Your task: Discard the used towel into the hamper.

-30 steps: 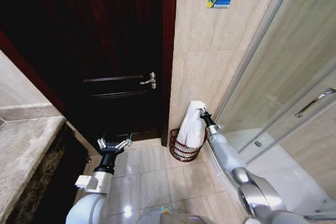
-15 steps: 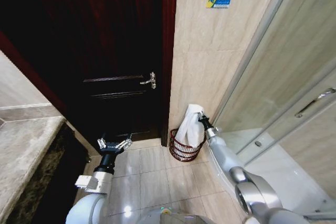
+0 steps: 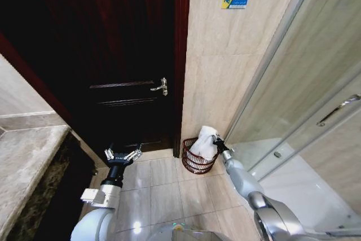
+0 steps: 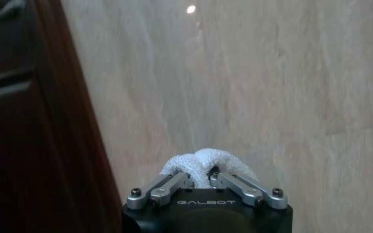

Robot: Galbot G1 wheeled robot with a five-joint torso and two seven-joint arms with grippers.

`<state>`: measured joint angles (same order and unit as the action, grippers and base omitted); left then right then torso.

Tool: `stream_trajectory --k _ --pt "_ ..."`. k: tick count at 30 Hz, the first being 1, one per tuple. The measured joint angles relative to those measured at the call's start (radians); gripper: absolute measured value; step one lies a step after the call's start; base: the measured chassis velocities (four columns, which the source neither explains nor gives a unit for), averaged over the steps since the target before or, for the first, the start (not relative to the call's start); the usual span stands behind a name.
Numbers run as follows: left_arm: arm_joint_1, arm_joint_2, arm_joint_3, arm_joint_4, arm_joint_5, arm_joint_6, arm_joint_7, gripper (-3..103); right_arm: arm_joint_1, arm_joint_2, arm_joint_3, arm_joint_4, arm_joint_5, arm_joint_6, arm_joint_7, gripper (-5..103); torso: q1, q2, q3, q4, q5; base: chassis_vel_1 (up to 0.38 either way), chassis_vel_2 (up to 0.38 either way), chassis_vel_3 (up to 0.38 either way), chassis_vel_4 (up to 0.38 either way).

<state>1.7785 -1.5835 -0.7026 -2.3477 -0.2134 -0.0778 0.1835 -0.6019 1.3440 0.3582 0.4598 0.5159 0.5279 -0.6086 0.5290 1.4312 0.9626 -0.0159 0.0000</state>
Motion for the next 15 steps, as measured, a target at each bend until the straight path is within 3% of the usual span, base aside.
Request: stream_trajectory --k 10,13,15 --pt "0.0 0.0 0.0 0.0 0.0 0.0 0.0 100 -0.033 0.001 0.071 -0.011 -0.226 -0.118 -0.018 8 0.0 0.0 0.0 0.0001 0.0002 0.0 0.0 0.0 0.0" --pt "0.0 0.0 0.0 0.0 0.0 0.0 0.0 100 -0.03 -0.006 0.108 -0.014 -0.382 -0.162 0.014 7 0.0 0.0 0.0 0.0002 0.0004 0.0 0.0 0.0 0.0" --pt "0.0 0.0 0.0 0.0 0.0 0.0 0.0 100 -0.025 -0.012 0.113 -0.016 -0.403 -0.169 0.027 12 0.0 0.0 0.0 0.0 0.0001 0.0 0.0 0.0 0.0"
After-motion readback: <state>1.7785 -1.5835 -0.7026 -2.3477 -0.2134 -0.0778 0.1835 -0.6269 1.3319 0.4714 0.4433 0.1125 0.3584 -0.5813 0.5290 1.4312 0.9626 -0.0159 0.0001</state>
